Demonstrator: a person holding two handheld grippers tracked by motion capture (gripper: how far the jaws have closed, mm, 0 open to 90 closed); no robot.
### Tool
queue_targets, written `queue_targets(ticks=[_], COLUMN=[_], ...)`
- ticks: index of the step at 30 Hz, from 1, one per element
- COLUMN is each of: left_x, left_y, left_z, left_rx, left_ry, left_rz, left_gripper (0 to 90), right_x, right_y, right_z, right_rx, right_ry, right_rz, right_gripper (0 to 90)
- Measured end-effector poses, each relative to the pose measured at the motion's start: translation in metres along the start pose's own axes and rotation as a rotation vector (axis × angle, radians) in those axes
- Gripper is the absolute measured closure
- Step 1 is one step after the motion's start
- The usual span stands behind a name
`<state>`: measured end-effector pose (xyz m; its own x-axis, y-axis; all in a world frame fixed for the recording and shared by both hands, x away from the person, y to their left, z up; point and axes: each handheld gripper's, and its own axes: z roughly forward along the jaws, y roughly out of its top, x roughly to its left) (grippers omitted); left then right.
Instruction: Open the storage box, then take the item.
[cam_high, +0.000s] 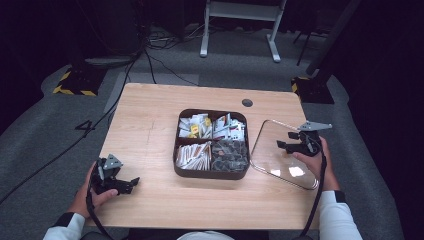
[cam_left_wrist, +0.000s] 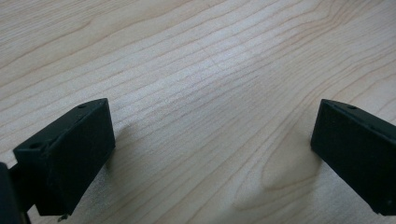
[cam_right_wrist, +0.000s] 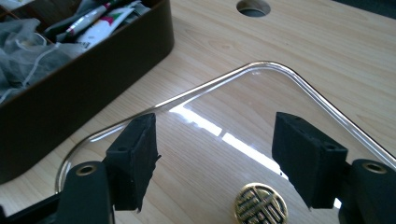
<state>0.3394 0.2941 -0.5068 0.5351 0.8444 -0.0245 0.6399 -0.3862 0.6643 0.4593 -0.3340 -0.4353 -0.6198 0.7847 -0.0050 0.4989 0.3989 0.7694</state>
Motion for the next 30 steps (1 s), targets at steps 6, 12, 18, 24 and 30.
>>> queue_targets(ticks=[6,12,18,24,30], left_x=[0.000,0.000,0.000,0.000,0.000], left_y=[0.000,0.000,0.001,0.001,0.001], left_z=[0.000,0.000,0.001,0.001,0.000], left_rx=[0.000,-0.002,0.000,0.000,0.001], left_ry=[0.000,0.000,-0.001,0.000,0.000], left_rz=[0.001,-0.003,-0.001,-0.002,0.000], left_gripper=[0.0,0.0,0.0,0.0,0.0], right_x=[0.014,0.029,0.045,0.061,0.078], right_y=[0.014,0.032,0.051,0.074,0.084], right_z=[0.002,0.010,0.020,0.033,0.054], right_rx=[-0.018,-0.027,-0.039,-0.050,-0.029], right_ry=[0.019,0.046,0.069,0.087,0.109], right_rz=[-0.032,-0.064,-0.089,-0.118,-0.153], right_gripper=[32.0,33.3,34.2,34.4,34.3])
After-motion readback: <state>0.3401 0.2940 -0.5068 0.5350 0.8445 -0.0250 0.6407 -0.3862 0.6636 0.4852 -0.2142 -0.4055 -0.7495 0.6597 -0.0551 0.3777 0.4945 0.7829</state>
